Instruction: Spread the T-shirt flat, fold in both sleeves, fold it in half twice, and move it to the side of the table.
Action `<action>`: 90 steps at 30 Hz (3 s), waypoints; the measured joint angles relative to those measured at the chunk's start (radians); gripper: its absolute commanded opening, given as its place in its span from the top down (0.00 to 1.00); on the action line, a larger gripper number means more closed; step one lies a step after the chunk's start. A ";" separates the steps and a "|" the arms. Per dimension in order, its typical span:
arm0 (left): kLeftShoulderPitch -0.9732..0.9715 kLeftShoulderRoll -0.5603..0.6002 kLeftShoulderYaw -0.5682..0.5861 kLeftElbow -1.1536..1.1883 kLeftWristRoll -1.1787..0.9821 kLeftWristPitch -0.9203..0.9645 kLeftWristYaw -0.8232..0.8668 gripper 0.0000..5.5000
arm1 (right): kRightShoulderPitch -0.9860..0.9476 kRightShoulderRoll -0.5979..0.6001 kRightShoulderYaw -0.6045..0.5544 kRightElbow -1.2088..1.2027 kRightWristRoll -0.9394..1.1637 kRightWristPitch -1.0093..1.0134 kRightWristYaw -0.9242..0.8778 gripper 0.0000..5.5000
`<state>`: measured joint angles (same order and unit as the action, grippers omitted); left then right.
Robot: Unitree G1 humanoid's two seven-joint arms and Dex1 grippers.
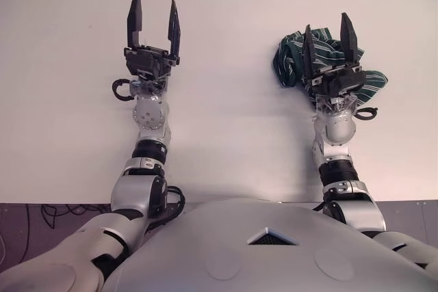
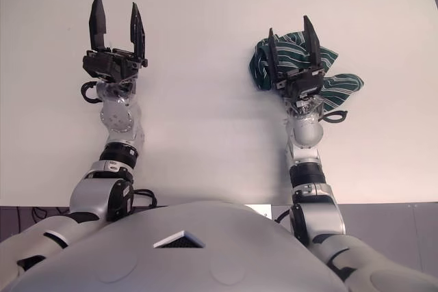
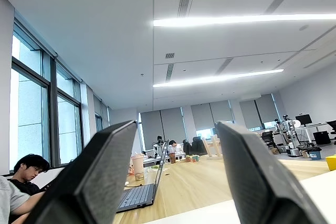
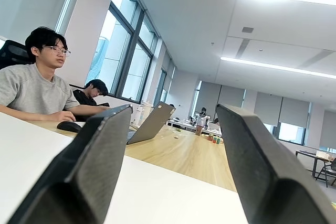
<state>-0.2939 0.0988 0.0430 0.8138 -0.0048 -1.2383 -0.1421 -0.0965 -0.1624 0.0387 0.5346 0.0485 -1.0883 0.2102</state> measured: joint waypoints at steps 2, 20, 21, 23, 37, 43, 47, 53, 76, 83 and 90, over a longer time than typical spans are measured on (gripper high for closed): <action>0.000 0.000 0.000 0.000 0.000 0.000 0.000 0.49 | 0.000 0.000 0.000 0.001 0.000 0.000 0.000 0.47; 0.000 0.000 0.000 0.000 0.000 0.000 0.000 0.49 | -0.002 -0.001 0.000 0.004 -0.001 0.000 0.000 0.47; 0.000 0.000 0.000 0.000 0.000 0.000 0.000 0.49 | -0.002 -0.001 0.000 0.004 -0.001 0.000 0.000 0.47; 0.000 0.000 0.000 0.000 0.000 0.000 0.000 0.49 | -0.002 -0.001 0.000 0.004 -0.001 0.000 0.000 0.47; 0.000 0.000 0.000 0.001 0.000 0.000 0.000 0.49 | -0.006 -0.001 0.000 0.010 -0.001 0.000 0.000 0.47; -0.001 0.000 0.000 0.003 0.001 0.002 0.000 0.49 | -0.009 -0.001 0.000 0.015 -0.001 0.000 0.000 0.47; -0.013 -0.012 0.014 0.015 -0.023 0.034 0.011 0.49 | 0.031 -0.008 0.012 -0.073 0.104 0.140 0.049 0.47; -0.054 -0.029 0.041 0.077 -0.034 0.244 0.065 0.49 | 0.188 -0.266 -0.139 -0.589 0.096 0.652 0.054 0.47; -0.008 -0.101 0.001 -0.014 -0.171 0.396 -0.220 0.49 | 0.442 -0.520 0.033 -0.896 -0.033 1.187 0.471 0.47; 0.213 -0.027 -0.252 -0.433 -0.152 0.631 -0.495 0.49 | 0.287 -0.417 -0.156 -0.974 0.253 1.281 0.396 0.47; 0.295 0.102 -0.342 -0.603 -0.020 0.779 -0.536 0.49 | 0.233 -0.406 -0.256 -1.001 0.419 1.384 0.397 0.47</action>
<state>0.0008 0.2008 -0.2985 0.2108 -0.0251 -0.4591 -0.6778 0.1364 -0.5685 -0.2178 -0.4666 0.4679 0.2953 0.6069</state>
